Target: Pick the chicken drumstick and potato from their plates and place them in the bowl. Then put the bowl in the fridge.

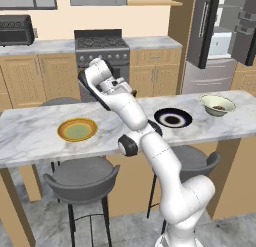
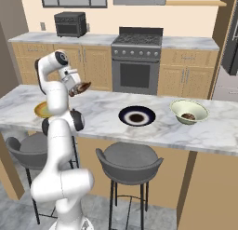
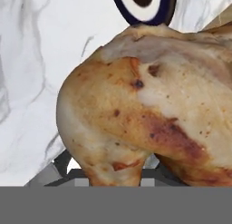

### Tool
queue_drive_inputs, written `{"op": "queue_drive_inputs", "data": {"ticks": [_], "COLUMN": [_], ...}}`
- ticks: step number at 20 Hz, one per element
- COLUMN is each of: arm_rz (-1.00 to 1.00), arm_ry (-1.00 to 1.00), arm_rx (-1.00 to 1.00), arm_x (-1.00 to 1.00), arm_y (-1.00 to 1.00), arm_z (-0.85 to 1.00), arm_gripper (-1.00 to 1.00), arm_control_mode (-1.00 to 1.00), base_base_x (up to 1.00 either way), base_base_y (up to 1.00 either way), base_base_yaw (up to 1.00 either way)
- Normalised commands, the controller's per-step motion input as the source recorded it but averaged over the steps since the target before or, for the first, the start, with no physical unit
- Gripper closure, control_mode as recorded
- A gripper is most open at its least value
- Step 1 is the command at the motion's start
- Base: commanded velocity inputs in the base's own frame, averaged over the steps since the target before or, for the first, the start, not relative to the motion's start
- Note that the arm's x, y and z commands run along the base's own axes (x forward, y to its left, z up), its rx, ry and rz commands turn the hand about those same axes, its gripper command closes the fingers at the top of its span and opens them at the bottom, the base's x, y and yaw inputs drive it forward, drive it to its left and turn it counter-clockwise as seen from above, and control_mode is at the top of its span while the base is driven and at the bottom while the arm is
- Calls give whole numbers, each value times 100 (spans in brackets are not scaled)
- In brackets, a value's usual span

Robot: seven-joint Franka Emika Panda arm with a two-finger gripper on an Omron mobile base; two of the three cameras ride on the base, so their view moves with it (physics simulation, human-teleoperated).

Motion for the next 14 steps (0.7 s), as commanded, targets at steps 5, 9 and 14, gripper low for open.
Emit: {"op": "queue_drive_inputs", "data": {"ticks": [5, 9, 14], "arm_rz": [7, 8, 9], "arm_ry": [-73, -77, -77], "arm_rx": [10, 5, 0], "arm_x": [-33, -35, -36], "arm_y": [-65, -63, -64], "arm_z": [-12, -9, -8], "arm_gripper": [100, 100, 100], "arm_control_mode": [-100, -100, -100], "base_base_x": [0, 0, 0], "base_base_y": [0, 0, 0], "base_base_yaw": [0, 0, 0]}}
